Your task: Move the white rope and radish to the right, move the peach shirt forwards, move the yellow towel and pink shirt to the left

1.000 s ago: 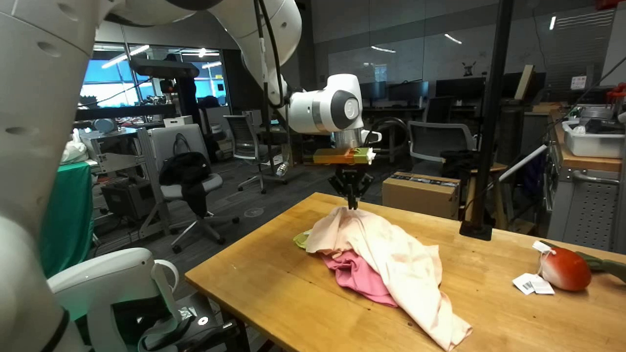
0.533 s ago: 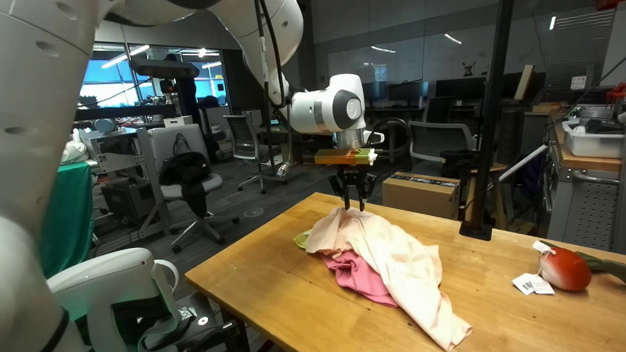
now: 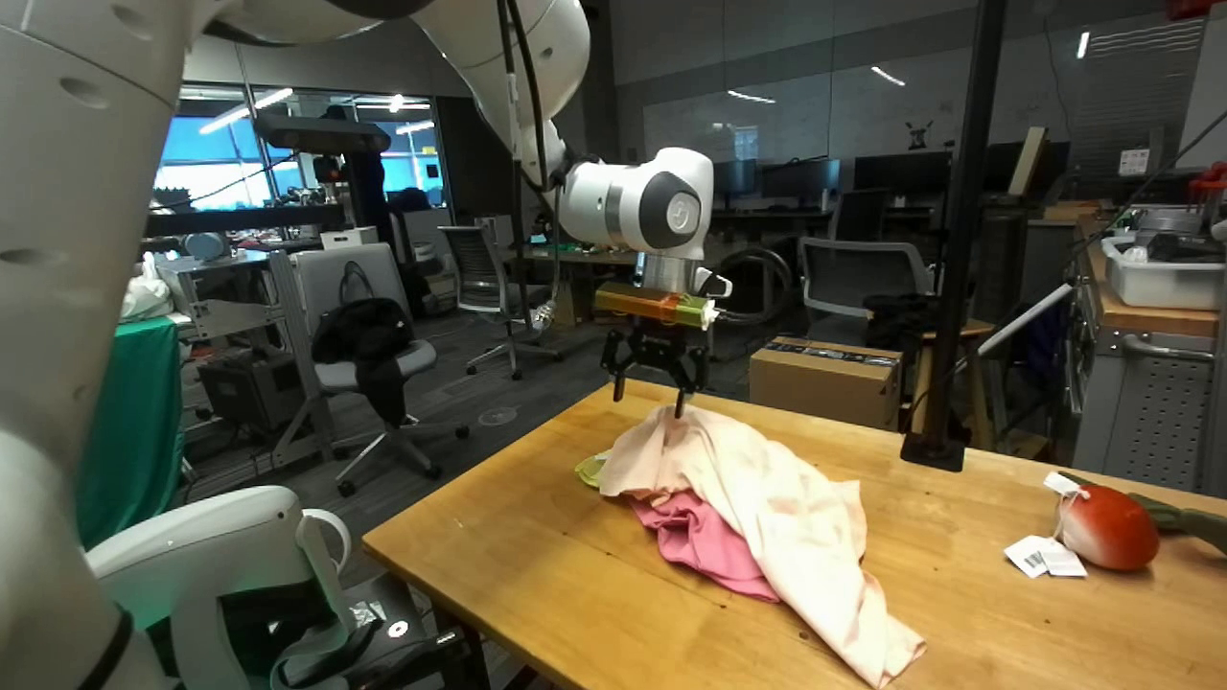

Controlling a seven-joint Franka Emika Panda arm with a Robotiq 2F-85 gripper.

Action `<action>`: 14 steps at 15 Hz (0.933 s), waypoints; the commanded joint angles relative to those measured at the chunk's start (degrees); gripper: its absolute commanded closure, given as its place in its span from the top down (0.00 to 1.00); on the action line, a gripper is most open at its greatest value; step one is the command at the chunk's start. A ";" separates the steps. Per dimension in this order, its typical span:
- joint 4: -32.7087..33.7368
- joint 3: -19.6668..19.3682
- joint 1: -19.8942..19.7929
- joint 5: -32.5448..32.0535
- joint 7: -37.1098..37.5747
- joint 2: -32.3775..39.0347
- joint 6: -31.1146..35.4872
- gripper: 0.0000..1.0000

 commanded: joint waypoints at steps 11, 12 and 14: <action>-0.72 -0.30 1.09 -3.31 -1.55 3.61 9.03 1.00; -0.75 -0.53 1.32 -4.24 -1.04 4.22 10.10 1.00; -0.84 -0.74 1.74 -5.89 -0.18 5.12 11.40 1.00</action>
